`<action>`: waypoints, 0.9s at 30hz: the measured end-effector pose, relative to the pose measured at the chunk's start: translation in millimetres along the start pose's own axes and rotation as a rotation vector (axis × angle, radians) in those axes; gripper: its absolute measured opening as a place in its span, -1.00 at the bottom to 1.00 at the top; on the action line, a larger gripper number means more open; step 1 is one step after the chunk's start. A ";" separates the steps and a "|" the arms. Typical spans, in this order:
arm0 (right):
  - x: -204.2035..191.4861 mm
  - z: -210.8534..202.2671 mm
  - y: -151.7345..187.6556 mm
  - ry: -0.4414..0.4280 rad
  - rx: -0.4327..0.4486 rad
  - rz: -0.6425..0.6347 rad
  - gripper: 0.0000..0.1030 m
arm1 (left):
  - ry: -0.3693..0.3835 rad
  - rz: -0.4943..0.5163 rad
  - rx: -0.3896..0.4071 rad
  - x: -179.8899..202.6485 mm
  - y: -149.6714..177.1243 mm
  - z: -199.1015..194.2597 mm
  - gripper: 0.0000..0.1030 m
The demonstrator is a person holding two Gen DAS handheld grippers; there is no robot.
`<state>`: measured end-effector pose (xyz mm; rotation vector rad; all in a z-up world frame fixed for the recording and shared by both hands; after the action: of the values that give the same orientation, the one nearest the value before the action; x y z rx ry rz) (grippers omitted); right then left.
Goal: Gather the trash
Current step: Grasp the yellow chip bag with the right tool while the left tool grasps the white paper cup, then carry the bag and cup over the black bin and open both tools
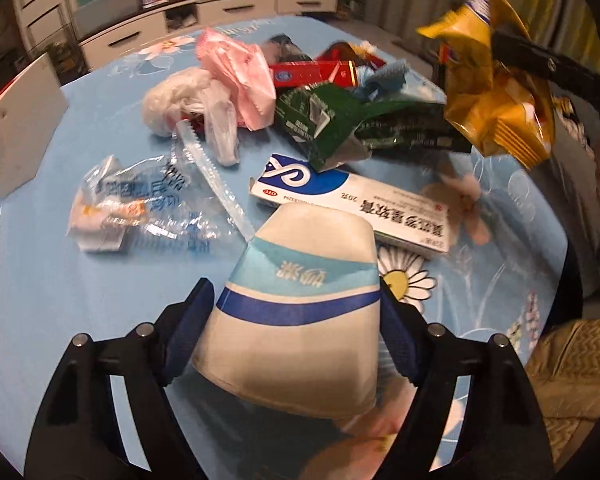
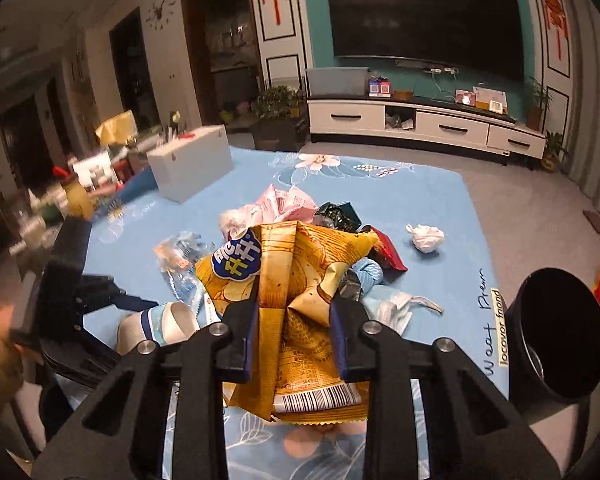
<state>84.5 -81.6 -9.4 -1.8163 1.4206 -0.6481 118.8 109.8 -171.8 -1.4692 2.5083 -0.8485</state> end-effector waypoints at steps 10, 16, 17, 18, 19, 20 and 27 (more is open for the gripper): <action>62.5 -41.3 13.5 0.112 0.054 0.143 -0.43 | 0.049 -0.115 0.247 42.2 -19.9 -59.3 0.54; 117.2 -60.8 29.7 0.170 0.087 0.289 -0.43 | 0.106 -0.089 0.290 82.1 -60.9 -51.9 0.54; 125.5 -62.5 31.9 0.173 0.091 0.313 -0.43 | 0.126 -0.077 0.290 92.0 -69.4 -48.4 0.54; 136.1 -65.2 35.4 0.177 0.098 0.347 -0.43 | 0.135 -0.064 0.288 99.4 -75.1 -45.7 0.54; 145.9 -67.3 38.7 0.167 0.105 0.382 -0.43 | 0.139 -0.053 0.288 105.1 -79.8 -43.2 0.54; 155.4 -69.0 41.6 0.155 0.110 0.417 -0.43 | 0.149 -0.038 0.286 114.2 -87.6 -39.3 0.54; 212.5 -76.4 64.3 0.204 0.140 0.547 -0.43 | 0.235 0.056 0.254 177.0 -138.2 -0.3 0.54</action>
<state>44.0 -312.5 -24.0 -1.1970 1.8564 -0.6341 132.3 -89.2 -68.7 -1.2784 2.4666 -1.3430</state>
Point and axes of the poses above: each gripper's, at about its wrist camera, not at the fingertips, and z roughly the way its jaws point, x to its right, y to its underside, the point moved 3 cm from there along z, roughly the way its jaws point, and after that the axes turned 8 degrees about y, right-handed, at the moved point
